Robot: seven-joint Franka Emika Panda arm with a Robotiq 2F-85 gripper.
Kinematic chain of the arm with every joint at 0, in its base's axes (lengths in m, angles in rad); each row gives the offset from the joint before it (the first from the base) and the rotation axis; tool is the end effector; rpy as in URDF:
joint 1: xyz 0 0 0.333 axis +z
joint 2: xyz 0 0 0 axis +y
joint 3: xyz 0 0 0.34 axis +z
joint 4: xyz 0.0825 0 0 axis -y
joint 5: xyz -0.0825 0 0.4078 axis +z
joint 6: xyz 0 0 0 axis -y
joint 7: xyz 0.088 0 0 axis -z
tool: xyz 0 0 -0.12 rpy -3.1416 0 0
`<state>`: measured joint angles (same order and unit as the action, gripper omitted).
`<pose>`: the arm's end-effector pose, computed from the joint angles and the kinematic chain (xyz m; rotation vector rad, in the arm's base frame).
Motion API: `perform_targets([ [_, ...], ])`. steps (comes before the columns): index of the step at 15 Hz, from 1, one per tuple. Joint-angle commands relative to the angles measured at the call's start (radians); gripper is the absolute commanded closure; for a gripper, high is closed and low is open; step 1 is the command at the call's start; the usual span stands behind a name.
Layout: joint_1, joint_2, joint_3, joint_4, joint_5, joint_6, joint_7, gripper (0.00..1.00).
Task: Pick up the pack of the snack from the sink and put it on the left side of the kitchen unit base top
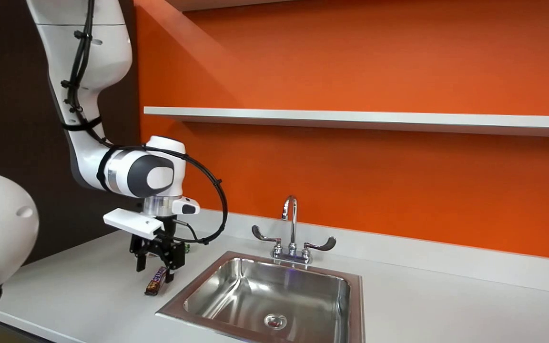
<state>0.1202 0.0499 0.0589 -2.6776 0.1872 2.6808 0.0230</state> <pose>0.4149 0.0707 0.2042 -3.0634 0.0209 0.0839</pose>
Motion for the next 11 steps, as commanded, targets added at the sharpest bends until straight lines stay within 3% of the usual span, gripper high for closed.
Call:
perform_targets([
  [1,-0.015,-0.001,0.009,0.001,-0.03,-0.011,0.01,0.0],
  [11,-0.016,-0.001,0.004,0.001,-0.061,-0.021,0.02,0.0],
])
